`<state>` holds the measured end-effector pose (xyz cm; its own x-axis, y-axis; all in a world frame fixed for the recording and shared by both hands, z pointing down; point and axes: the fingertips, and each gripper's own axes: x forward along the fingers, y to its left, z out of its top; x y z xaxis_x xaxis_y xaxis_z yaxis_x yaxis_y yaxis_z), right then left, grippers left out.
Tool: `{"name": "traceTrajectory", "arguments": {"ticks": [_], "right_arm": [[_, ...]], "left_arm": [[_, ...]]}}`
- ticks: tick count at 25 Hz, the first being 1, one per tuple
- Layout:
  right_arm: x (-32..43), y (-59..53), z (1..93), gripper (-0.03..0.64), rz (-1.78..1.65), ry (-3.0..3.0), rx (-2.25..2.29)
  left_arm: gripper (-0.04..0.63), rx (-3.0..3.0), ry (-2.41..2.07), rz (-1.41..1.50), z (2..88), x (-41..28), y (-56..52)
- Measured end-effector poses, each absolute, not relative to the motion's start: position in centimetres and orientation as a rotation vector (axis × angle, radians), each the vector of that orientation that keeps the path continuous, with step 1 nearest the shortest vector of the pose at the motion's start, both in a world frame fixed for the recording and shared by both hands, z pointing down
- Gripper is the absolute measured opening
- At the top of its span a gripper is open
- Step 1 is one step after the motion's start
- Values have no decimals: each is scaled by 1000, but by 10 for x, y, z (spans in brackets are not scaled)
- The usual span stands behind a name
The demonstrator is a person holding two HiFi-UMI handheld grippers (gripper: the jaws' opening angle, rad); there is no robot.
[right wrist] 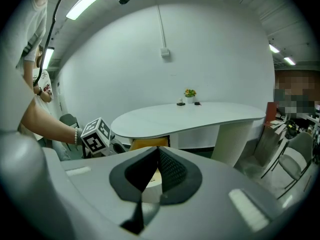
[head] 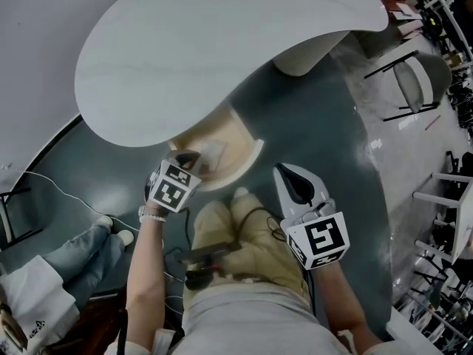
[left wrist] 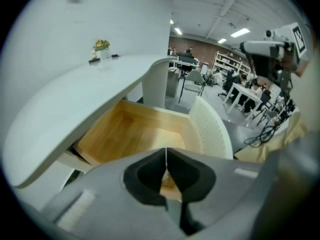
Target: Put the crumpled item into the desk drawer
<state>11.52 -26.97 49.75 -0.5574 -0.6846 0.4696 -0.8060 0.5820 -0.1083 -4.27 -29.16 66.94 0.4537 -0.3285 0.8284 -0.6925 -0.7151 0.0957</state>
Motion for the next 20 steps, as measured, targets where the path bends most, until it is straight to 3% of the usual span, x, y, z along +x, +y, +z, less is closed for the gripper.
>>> {"name": "traceTrajectory", "arguments": {"ticks": [20], "right_arm": [[83, -223, 418, 5, 374, -2477, 1218]], "left_arm": [[-3, 2419, -1112, 821, 507, -73, -250]]}}
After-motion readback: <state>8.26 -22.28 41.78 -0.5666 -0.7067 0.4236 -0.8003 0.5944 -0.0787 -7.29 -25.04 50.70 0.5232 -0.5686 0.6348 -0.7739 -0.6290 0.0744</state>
